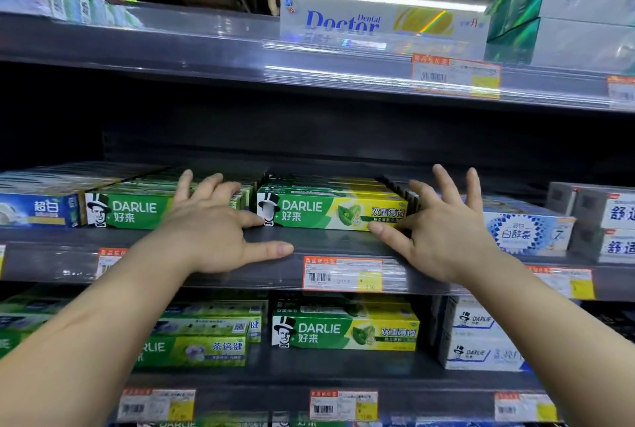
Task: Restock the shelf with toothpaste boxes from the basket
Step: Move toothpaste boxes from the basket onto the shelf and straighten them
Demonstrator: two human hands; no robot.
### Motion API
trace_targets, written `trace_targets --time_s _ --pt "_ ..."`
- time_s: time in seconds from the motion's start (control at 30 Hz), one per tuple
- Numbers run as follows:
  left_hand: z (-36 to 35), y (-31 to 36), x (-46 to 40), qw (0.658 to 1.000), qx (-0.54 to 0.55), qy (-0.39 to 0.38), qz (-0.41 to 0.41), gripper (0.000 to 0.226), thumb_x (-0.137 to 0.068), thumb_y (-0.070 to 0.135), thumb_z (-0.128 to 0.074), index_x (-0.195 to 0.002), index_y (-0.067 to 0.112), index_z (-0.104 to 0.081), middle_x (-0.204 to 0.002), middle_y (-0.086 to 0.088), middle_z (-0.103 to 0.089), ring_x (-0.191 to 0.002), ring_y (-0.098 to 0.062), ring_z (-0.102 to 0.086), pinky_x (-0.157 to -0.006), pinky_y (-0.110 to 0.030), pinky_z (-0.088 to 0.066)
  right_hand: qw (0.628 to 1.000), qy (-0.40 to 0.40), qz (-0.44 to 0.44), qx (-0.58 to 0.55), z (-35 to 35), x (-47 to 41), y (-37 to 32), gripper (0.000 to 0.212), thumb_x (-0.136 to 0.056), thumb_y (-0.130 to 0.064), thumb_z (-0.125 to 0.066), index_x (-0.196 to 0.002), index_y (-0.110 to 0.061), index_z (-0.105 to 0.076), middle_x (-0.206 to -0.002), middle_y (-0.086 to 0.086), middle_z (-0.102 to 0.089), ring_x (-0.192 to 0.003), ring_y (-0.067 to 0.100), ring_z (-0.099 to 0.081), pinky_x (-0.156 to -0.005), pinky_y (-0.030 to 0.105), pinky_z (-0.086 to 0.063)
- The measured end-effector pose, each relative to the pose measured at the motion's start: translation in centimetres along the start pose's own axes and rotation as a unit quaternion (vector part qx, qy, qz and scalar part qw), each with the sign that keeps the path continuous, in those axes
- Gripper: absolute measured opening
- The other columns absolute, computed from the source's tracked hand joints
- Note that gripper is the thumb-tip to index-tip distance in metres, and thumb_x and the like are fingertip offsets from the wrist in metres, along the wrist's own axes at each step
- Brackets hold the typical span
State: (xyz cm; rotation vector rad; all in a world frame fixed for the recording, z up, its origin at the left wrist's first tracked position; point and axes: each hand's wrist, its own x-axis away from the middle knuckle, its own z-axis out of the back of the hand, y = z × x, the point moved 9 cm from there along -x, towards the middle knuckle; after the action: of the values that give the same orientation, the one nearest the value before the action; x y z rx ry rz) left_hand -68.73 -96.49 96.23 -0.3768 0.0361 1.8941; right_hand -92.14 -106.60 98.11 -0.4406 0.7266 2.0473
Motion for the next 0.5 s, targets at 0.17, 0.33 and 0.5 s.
trace_targets --time_s 0.17,0.33,0.5 --pt "-0.1 0.1 -0.2 1.000 0.007 -0.008 0.009 0.114 -0.036 0.101 0.005 -0.135 0.057 -0.031 -0.159 0.004 -0.001 -0.144 -0.023 0.010 -0.110 -0.054 0.019 1.000 -0.014 0.000 0.005 -0.2 0.0 -0.1 0.108 -0.064 -0.082 0.023 -0.100 -0.046 -0.071 -0.155 -0.007 -0.022 -0.146 0.029 0.011 -0.095 0.050 0.037" --pt "1.0 -0.3 1.8 0.997 0.044 0.062 0.008 0.110 -0.037 0.102 -0.001 -0.135 0.060 -0.026 -0.158 0.006 0.006 -0.142 -0.019 0.021 -0.110 -0.051 0.022 0.996 0.062 0.011 -0.065 3.0 0.8 -2.1 0.096 -0.071 -0.084 0.009 -0.106 -0.043 -0.070 -0.153 -0.001 -0.031 -0.147 0.030 0.003 -0.108 0.053 0.024" --pt "1.5 -4.0 6.0 0.990 0.078 0.110 0.045 0.106 -0.039 0.101 -0.005 -0.134 0.060 -0.026 -0.157 0.011 0.007 -0.141 -0.014 0.023 -0.112 -0.047 0.020 0.975 0.097 0.089 -0.177 6.5 1.5 -8.7 0.092 -0.068 -0.089 -0.002 -0.116 -0.040 -0.065 -0.151 0.001 -0.033 -0.147 0.028 0.001 -0.112 0.049 0.021"
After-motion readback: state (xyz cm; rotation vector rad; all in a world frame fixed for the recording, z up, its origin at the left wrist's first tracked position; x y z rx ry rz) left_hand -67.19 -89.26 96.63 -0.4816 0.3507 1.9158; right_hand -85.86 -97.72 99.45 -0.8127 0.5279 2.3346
